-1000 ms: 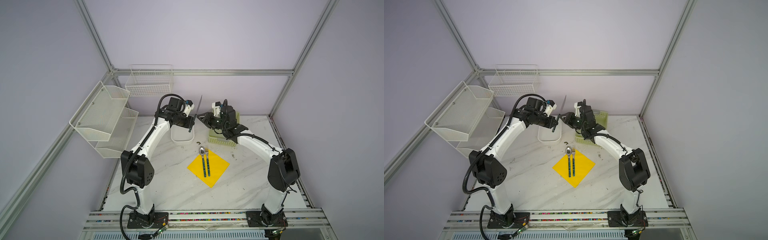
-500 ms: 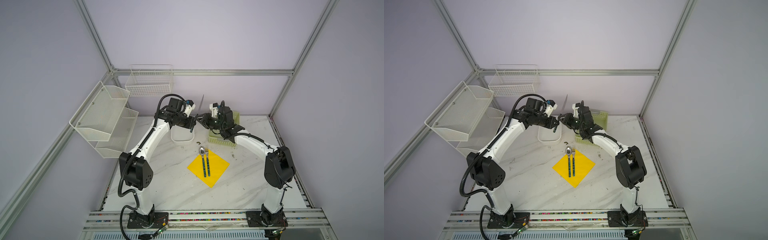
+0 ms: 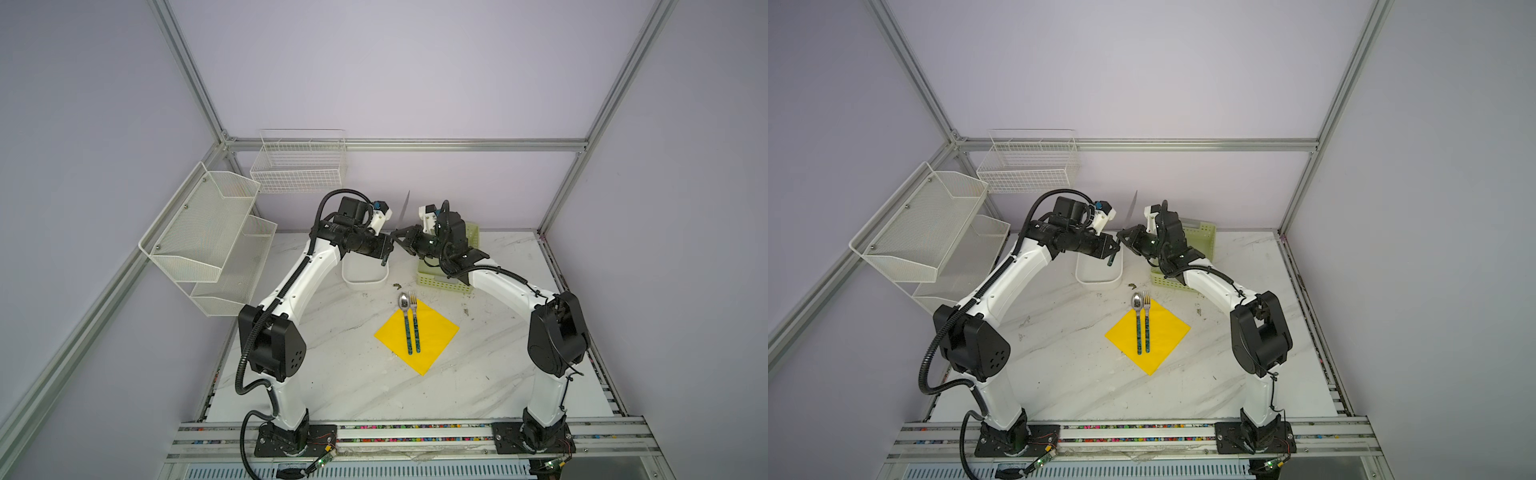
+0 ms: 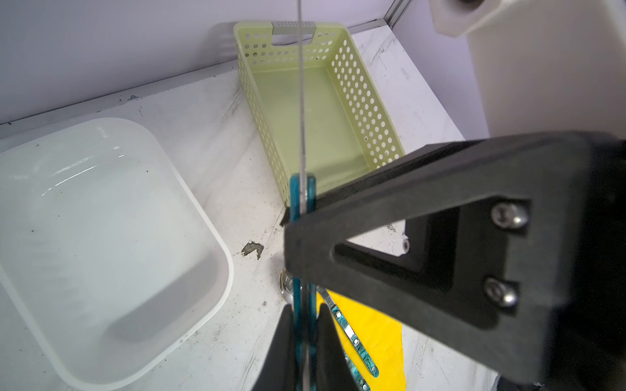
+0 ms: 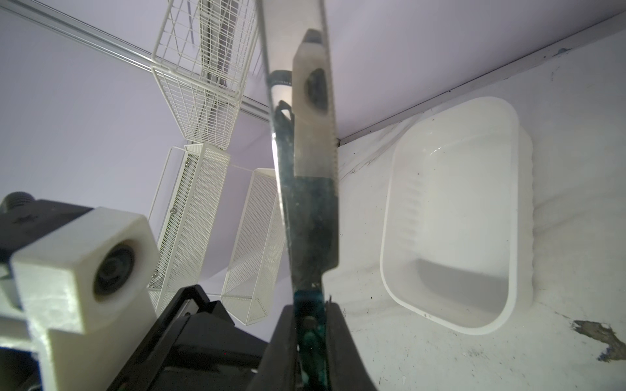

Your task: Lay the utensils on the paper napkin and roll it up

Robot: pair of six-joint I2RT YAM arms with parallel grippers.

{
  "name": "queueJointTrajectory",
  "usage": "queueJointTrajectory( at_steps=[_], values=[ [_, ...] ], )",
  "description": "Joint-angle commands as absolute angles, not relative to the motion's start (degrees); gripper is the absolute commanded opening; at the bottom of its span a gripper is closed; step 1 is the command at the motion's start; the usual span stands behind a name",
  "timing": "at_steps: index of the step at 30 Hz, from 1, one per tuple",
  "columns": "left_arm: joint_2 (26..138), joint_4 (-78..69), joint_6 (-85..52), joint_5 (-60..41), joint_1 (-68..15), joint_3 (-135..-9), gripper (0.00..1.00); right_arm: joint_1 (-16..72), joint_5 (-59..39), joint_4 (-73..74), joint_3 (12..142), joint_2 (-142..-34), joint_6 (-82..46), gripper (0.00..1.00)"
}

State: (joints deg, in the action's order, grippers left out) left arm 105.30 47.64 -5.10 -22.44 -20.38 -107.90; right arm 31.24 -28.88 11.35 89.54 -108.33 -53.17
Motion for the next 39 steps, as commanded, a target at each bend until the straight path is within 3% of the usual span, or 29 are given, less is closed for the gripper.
queueJointTrajectory(
  at_steps=[1,9,21,25,32,39],
  values=[
    [101.5,45.65,-5.66,-23.33,-20.74,-106.17,0.08,31.55,-29.11,13.01,91.12,-108.38,-53.95,0.12],
    [98.78,45.19,-6.06,-24.4,-20.53,-106.39,0.29,29.22,-31.05,12.54,89.05,-105.54,-48.47,0.0],
    [86.82,29.78,-5.78,-32.89,-20.45,-94.8,0.56,25.77,-43.54,13.3,83.92,-95.66,-26.64,0.0],
    [83.14,23.19,-5.48,-38.0,-20.39,-89.81,0.57,25.47,-50.46,14.1,83.02,-92.63,-19.6,0.0],
    [81.96,19.98,-4.01,-45.35,-20.46,-86.93,0.48,25.49,-61.1,14.9,82.79,-89.2,-14.22,0.0],
    [79.29,14.26,-4.01,-54.1,-20.67,-83.7,0.43,25.54,-67.48,26.37,79.53,-86.57,-20.97,0.0]
  ],
)
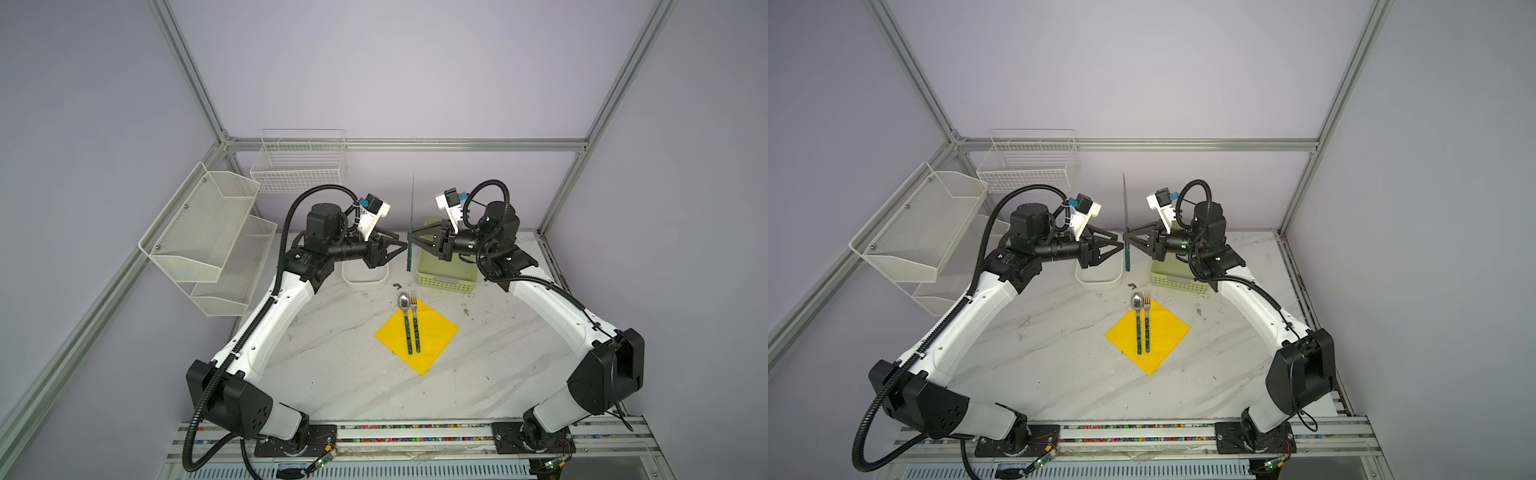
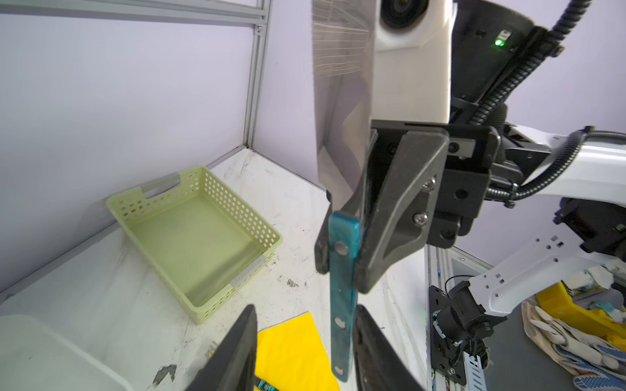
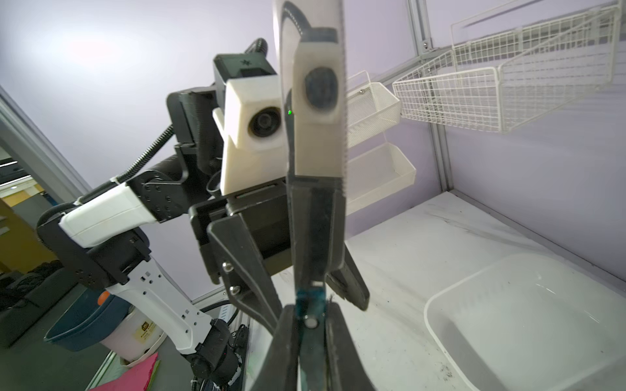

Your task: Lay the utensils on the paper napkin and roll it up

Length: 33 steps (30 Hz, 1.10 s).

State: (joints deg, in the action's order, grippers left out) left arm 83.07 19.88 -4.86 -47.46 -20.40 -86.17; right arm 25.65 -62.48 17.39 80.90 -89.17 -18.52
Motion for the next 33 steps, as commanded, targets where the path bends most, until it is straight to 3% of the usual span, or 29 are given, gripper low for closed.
queueJointTrajectory(
  at_steps=[1,9,33],
  values=[
    [79.23,13.51,-4.33,-55.16,-20.73,-83.44,0.42,25.57,-67.7,27.62,79.08,-86.25,-21.79,0.0],
    [78.0,5.8,-7.11,-60.28,-21.31,-80.3,0.3,25.52,-68.74,32.24,78.4,-85.39,-25.27,0.0],
    [79.78,2.97,-8.88,-65.4,-22.84,-81.28,0.28,25.91,-70.67,39.32,78.4,-84.38,-31.77,0.0]
  ],
)
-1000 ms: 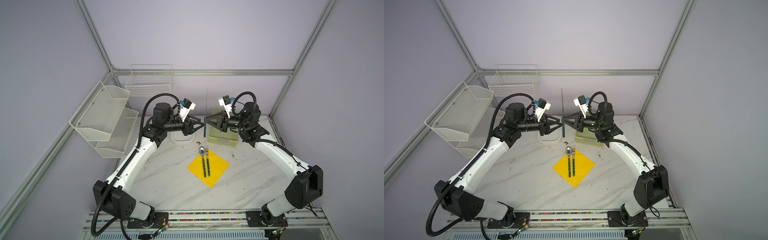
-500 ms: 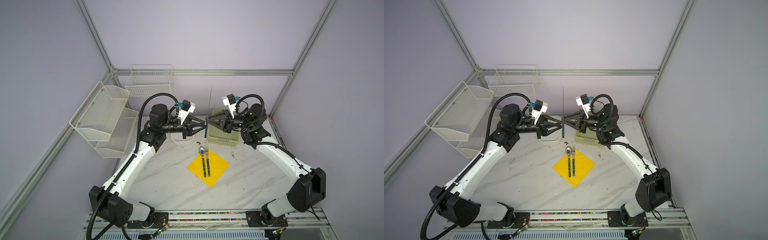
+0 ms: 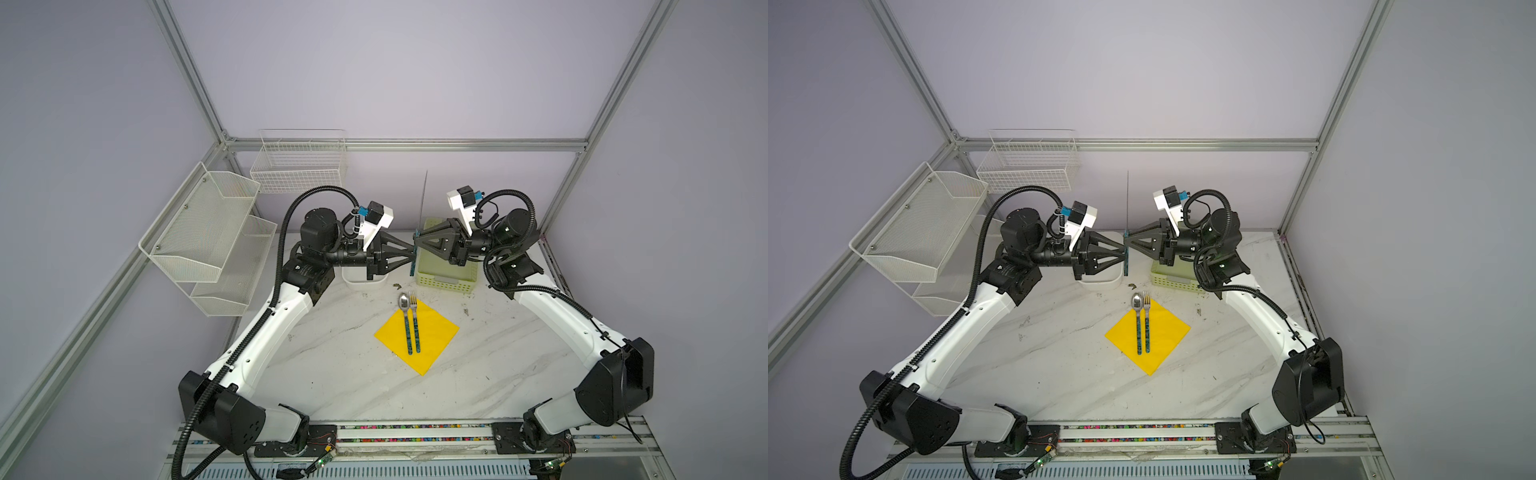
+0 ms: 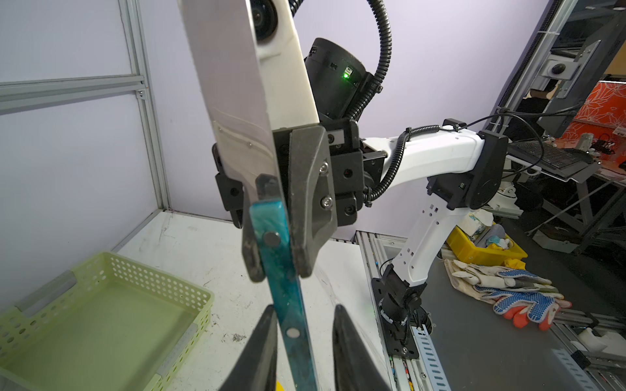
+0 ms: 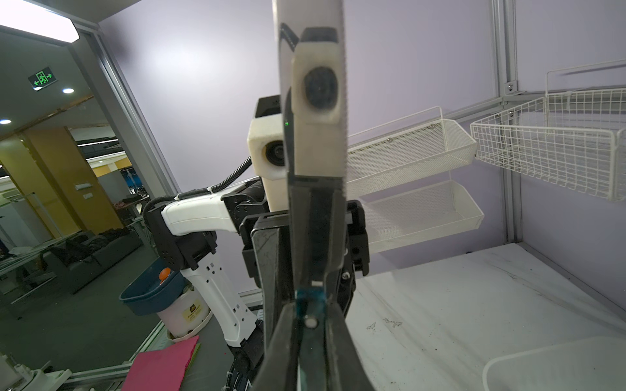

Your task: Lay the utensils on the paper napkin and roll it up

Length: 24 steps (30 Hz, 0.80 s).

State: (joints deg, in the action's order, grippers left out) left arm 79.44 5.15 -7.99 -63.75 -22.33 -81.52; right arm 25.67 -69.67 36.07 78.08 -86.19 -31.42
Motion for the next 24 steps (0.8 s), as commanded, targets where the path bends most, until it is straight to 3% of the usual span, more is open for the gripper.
queueJointTrajectory(
  at_steps=[1,17,24],
  values=[
    [79.96,2.99,-9.05,-65.41,-22.85,-81.3,0.28,25.9,-70.67,39.31,78.29,-84.33,-31.73,0.0],
    [82.0,0.67,-11.81,-65.83,-23.47,-82.29,0.21,26.07,-70.33,35.48,78.52,-83.87,-28.83,0.0],
    [81.58,-2.6,-14.8,-66.26,-23.44,-82.27,0.23,26.13,-70.09,34.64,78.35,-83.41,-28.12,0.0]
  ],
)
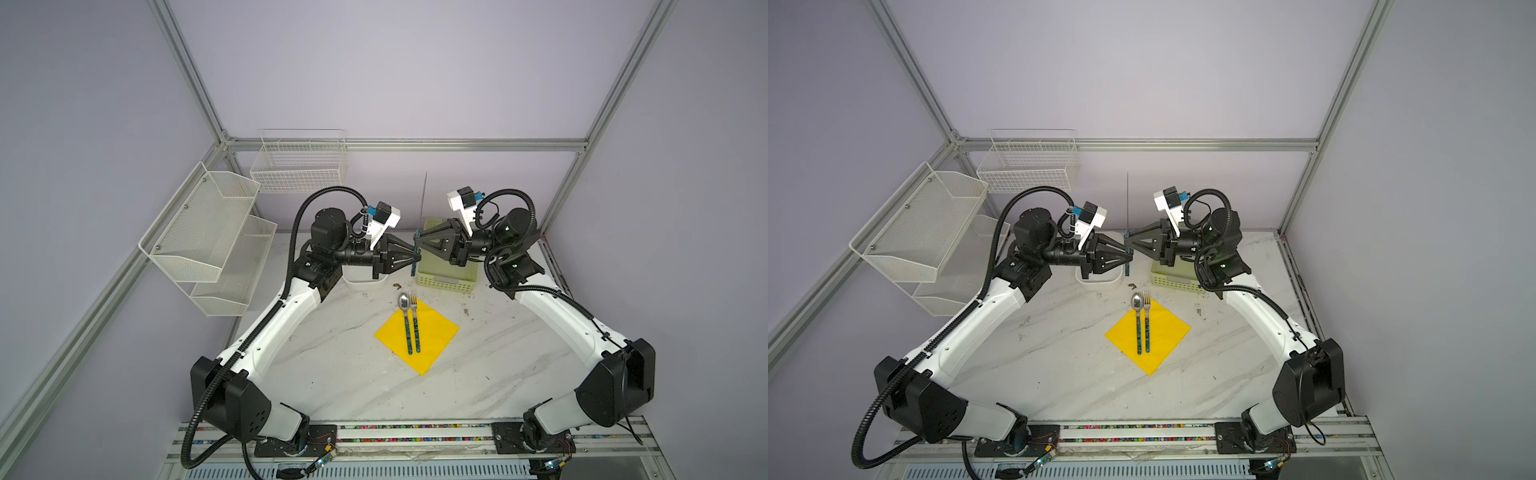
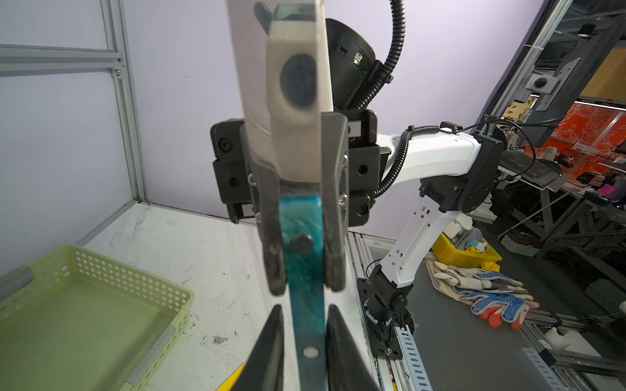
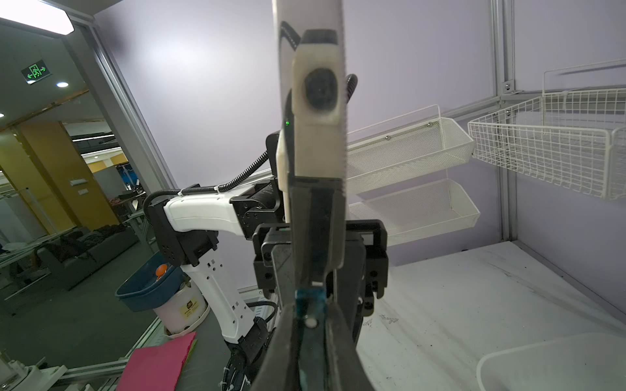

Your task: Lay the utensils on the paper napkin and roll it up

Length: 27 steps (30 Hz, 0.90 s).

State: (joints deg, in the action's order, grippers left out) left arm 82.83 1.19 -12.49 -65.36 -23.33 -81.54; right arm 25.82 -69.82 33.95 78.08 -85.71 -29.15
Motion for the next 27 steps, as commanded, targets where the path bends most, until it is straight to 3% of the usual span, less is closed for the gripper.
queueJointTrajectory(
  at_steps=[1,19,27],
  values=[
    [81.52,-2.81,-14.9,-66.09,-23.46,-82.25,0.23,26.14,-70.02,34.47,78.37,-83.32,-27.91,0.0],
    [79.1,-3.24,-14.94,-65.35,-23.47,-81.89,0.21,26.12,-69.74,30.87,78.51,-82.62,-25.31,0.0],
    [79.27,-3.36,-15.02,-65.57,-23.47,-81.59,0.13,26.12,-69.43,30.22,78.69,-82.47,-24.74,0.0]
  ],
)
